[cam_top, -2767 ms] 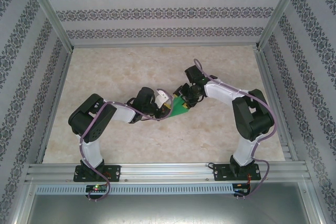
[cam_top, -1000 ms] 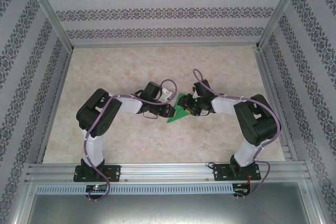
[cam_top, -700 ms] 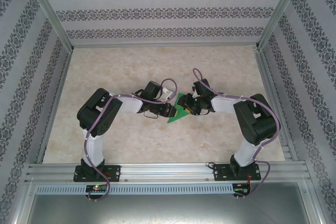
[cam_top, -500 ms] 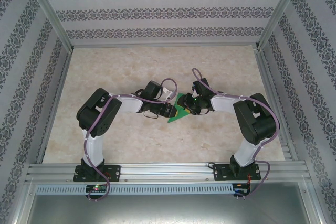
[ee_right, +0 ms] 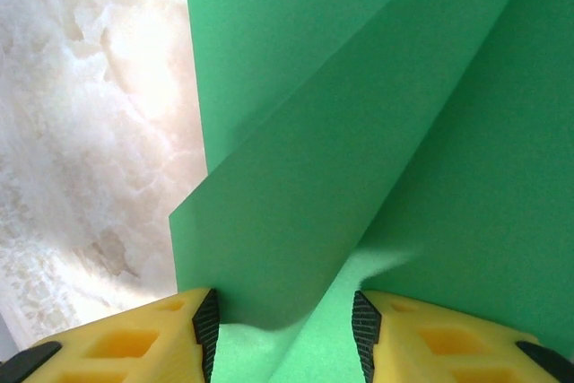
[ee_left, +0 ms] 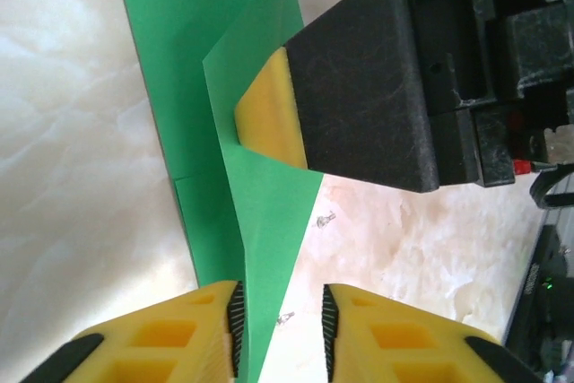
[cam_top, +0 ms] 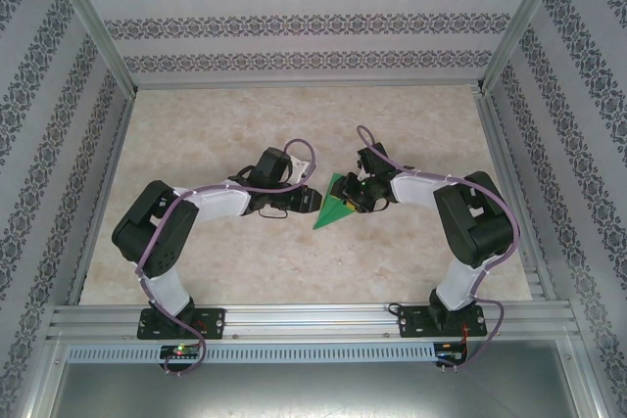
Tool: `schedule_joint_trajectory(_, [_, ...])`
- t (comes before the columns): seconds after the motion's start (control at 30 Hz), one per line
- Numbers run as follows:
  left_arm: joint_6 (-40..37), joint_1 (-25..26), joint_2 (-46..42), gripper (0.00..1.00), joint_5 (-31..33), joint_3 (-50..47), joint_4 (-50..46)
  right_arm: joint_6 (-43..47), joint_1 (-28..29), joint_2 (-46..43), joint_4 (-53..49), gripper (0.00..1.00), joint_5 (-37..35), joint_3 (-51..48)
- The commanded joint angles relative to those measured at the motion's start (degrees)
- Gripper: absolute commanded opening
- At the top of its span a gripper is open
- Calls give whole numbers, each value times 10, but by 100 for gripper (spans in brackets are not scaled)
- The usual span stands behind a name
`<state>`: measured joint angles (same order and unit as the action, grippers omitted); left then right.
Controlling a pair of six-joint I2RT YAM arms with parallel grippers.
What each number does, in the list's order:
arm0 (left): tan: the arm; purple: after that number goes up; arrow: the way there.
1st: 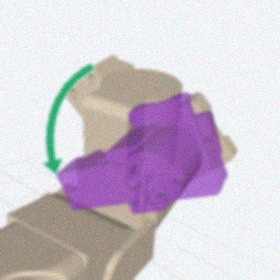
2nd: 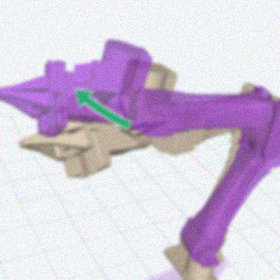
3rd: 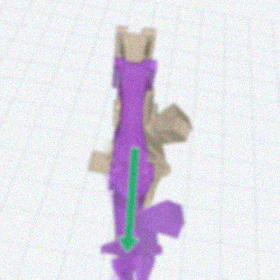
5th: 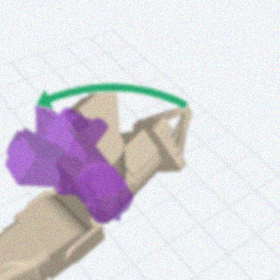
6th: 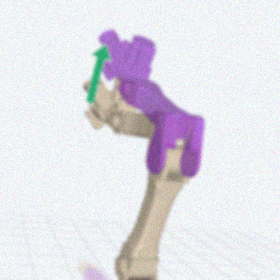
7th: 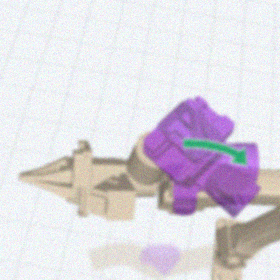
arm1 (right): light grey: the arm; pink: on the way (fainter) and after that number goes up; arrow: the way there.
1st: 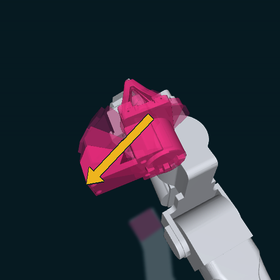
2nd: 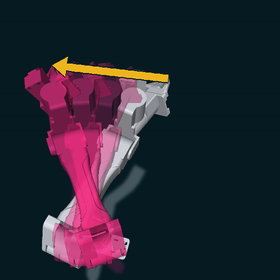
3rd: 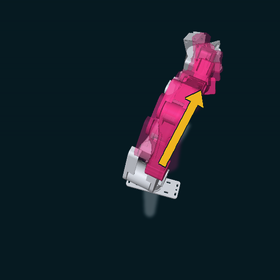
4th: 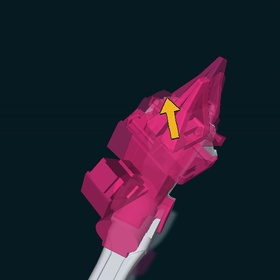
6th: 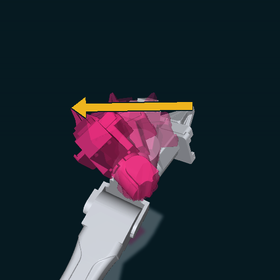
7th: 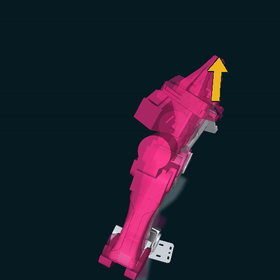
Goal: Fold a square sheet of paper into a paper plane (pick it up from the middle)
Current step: Fourth fold the wing at the center of the table.
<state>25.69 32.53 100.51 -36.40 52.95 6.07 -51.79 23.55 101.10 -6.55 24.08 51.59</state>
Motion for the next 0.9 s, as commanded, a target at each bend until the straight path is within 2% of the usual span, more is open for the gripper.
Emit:
schedule_joint_trajectory(0.0, [43,5,18,28,-23,9,32,21,7,31,-58,46,-51,-1])
schedule_joint_trajectory(0.13, [67,10,50,23,-26,29,34,28,8,41,-73,44,-43,7])
schedule_joint_trajectory(0.37, [94,11,83,17,-69,41,71,49,10,61,-111,46,-36,31])
schedule_joint_trajectory(0.87, [83,16,105,14,-44,56,27,57,13,79,-134,50,-43,46])
